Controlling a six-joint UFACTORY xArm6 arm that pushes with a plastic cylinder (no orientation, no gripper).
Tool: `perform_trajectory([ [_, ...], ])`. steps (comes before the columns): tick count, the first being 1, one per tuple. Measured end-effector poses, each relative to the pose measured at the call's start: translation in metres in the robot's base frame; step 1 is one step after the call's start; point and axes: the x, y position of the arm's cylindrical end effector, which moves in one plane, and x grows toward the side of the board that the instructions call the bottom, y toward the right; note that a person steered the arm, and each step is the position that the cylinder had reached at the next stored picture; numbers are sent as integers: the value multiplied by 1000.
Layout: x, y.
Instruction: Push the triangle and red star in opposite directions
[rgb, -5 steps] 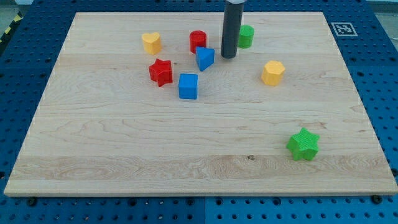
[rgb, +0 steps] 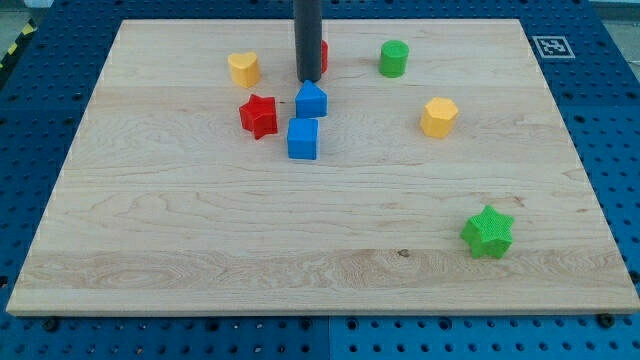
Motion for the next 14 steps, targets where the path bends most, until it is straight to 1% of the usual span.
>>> perform_trajectory([
  [1, 0, -8],
  [2, 0, -28],
  [4, -12, -85],
  [5, -11, -88],
  [7, 30, -80],
  [9, 47, -44],
  [11, 47, -3],
  [13, 57, 3],
  [14, 74, 3],
])
